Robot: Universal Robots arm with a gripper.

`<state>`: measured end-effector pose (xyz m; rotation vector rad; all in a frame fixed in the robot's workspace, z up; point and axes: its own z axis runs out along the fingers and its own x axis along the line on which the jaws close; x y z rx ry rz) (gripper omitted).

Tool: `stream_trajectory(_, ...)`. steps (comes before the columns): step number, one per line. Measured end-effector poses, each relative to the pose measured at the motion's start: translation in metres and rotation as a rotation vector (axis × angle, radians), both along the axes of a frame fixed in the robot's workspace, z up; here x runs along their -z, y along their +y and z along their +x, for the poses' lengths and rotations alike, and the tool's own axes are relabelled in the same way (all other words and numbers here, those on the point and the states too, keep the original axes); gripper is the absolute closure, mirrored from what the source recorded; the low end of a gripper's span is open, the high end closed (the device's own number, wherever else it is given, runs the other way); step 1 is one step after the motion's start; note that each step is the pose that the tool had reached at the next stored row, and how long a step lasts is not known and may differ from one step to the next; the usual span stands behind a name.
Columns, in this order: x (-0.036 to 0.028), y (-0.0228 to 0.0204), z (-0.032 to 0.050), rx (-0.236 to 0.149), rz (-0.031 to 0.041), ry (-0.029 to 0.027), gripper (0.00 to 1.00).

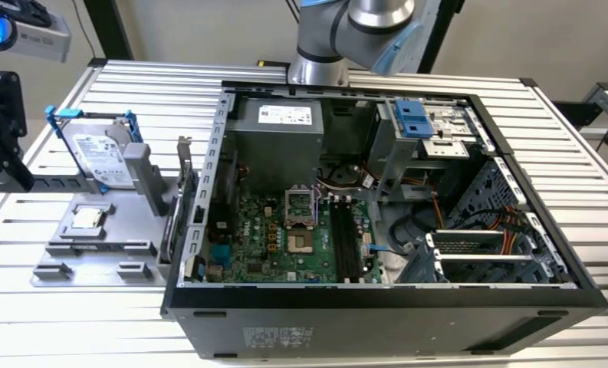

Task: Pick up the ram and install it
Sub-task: 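Pick up the ram and move it above insertion slot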

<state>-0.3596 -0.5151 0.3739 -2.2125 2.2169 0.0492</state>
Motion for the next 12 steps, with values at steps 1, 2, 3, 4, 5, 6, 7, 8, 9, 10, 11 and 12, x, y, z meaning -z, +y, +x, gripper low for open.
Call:
stream_trajectory(1,-0.0004,0.0003,0.0,0.0,-0.0001,0.0001,1.0)
stream_trajectory(2,-0.0006,0.0007,-0.0001,0.0,-0.0002,-0.0001,1.0)
stream_trajectory(3,-0.001,0.0011,0.0,0.0,-0.0005,0.0,1.0)
stream_trajectory(4,-0.0013,0.0013,-0.0001,0.0,-0.0006,0.0,1.0)
stream_trajectory(5,-0.0015,0.0015,-0.0001,0.0,-0.0006,-0.0001,1.0)
stream_trajectory(6,-0.0016,0.0016,0.0,0.0,-0.0005,-0.0002,1.0)
stream_trajectory(7,-0.0018,0.0016,-0.0001,0.0,-0.0005,-0.0003,1.0)
stream_trajectory(8,-0.0022,0.0018,0.0,0.0,-0.0006,-0.0002,1.0)
stream_trajectory(9,-0.0025,0.002,0.0,0.0,-0.0008,-0.0001,1.0)
stream_trajectory(10,-0.0028,0.0024,-0.0001,0.0,-0.0011,0.0,1.0)
stream_trajectory(11,-0.0031,0.0025,-0.0001,0.0,-0.0012,0.0,1.0)
stream_trajectory(12,-0.0032,0.0026,-0.0001,0.0,-0.0011,-0.0002,1.0)
